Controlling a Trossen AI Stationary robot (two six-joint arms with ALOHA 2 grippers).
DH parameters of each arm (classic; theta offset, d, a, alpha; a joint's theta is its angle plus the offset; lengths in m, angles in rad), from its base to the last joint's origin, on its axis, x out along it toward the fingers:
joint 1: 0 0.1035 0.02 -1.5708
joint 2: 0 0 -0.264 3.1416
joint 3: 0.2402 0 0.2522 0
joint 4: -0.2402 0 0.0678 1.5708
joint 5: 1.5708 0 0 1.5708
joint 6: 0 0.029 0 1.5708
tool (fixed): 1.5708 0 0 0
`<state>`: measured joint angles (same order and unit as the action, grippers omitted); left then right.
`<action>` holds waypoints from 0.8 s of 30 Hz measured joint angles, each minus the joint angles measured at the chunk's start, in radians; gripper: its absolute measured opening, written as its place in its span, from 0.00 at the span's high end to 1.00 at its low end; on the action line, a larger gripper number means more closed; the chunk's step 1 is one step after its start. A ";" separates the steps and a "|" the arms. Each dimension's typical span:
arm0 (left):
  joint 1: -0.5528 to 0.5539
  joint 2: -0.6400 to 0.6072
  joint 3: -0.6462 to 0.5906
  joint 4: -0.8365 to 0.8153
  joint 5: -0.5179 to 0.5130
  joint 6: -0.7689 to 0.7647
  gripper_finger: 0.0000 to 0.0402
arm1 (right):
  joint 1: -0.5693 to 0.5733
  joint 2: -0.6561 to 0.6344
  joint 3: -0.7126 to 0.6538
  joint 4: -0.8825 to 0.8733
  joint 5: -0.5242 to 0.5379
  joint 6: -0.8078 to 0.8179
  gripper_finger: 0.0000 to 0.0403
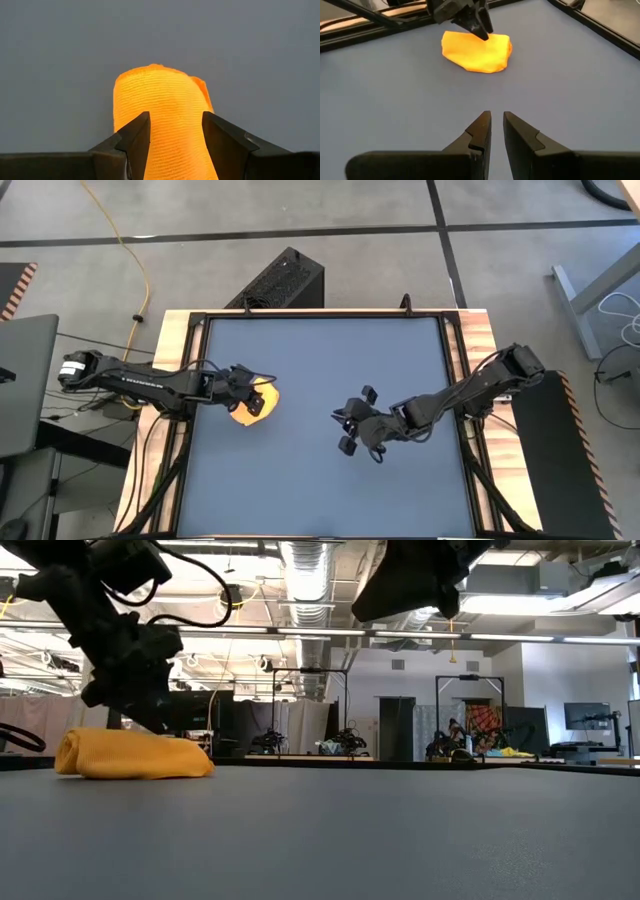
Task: Roll towel
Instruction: Roll the yellow microfiber cloth
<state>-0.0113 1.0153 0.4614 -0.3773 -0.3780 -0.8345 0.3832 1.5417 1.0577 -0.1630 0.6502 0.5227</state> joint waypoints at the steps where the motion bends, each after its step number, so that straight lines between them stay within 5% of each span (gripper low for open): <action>1: 0.001 0.001 -0.003 0.000 0.003 -0.014 0.58 | 0.000 0.000 -0.009 0.012 0.000 0.000 0.81; 5: 0.000 0.002 -0.013 0.005 0.020 -0.046 0.58 | -0.012 0.018 -0.070 0.149 -0.013 -0.001 0.81; 12: 0.020 -0.068 0.039 -0.017 0.032 0.062 0.58 | -0.081 0.103 -0.115 0.352 -0.189 -0.003 0.81; 24: 0.020 0.038 0.039 -0.040 0.048 0.179 0.50 | -0.103 0.127 -0.113 0.403 -0.259 -0.033 0.81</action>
<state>0.0082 1.0535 0.5008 -0.4171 -0.3301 -0.6557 0.2802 1.6688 0.9444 0.2399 0.3913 0.4894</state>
